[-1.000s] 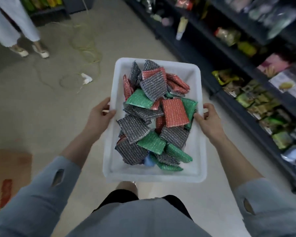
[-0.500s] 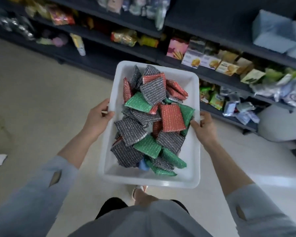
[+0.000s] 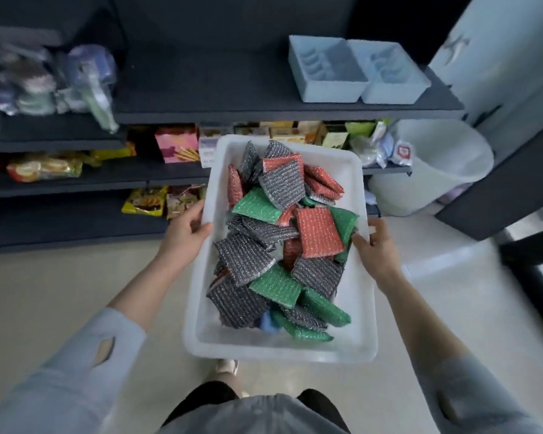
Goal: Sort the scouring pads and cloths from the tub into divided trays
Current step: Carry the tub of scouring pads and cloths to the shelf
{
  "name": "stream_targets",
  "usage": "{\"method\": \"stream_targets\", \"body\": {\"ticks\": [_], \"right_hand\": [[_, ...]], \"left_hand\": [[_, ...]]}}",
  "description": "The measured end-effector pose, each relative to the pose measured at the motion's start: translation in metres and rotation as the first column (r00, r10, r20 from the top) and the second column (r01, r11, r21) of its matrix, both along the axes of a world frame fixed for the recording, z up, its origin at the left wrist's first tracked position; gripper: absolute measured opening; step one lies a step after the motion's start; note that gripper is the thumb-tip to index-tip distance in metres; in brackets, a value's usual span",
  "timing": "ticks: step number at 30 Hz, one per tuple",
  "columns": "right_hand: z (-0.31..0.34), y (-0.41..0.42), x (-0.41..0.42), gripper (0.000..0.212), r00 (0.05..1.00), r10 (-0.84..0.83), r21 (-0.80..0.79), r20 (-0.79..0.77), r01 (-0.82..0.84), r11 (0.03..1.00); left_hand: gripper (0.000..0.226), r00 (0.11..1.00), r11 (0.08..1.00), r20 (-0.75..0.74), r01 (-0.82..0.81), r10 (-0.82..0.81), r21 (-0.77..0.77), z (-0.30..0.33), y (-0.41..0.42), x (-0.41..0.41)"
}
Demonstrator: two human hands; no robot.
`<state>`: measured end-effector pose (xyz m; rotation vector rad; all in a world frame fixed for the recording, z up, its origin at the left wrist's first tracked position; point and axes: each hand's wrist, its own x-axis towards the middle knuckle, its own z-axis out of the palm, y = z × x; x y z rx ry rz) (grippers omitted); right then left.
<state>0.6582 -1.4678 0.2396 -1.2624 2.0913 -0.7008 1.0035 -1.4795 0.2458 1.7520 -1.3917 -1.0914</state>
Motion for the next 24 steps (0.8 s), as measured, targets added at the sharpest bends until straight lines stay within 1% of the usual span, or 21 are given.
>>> {"method": "stream_targets", "body": {"ticks": [2,5,9,13,17,20,24], "right_hand": [[0.007,-0.025,-0.016,0.029,0.998,-0.059,-0.018,0.003,0.059,0.998],[0.018,-0.065,-0.039,0.029,0.994,-0.107,-0.07,0.013,0.107,0.992],[0.035,-0.129,-0.065,0.031,0.993,-0.119,-0.134,0.025,0.122,0.983],[0.05,-0.208,-0.083,0.029,0.998,-0.041,-0.181,0.038,0.047,0.982],[0.072,-0.287,-0.077,0.03,0.997,0.07,-0.229,0.018,-0.064,0.971],[0.086,-0.341,-0.055,0.031,0.988,0.156,-0.223,-0.018,-0.156,0.962],[0.092,-0.41,-0.004,0.035,0.96,0.281,-0.234,0.003,-0.272,0.933]], "left_hand": [[0.058,0.999,0.999,0.032,0.043,-0.043,-0.002,0.005,-0.043,-0.017],[0.058,0.996,0.995,0.03,0.091,-0.09,-0.039,0.016,-0.098,-0.043],[0.056,0.998,0.995,-0.013,0.053,-0.054,-0.086,0.032,-0.156,-0.073],[0.053,0.998,0.99,-0.002,-0.056,0.056,-0.133,0.047,-0.209,-0.09],[0.052,0.989,0.974,-0.026,-0.146,0.144,-0.173,0.054,-0.25,-0.08],[0.051,0.975,0.96,0.007,-0.216,0.221,-0.179,0.06,-0.277,-0.056],[0.046,0.95,0.938,0.068,-0.286,0.305,-0.198,0.066,-0.316,-0.008]]}}
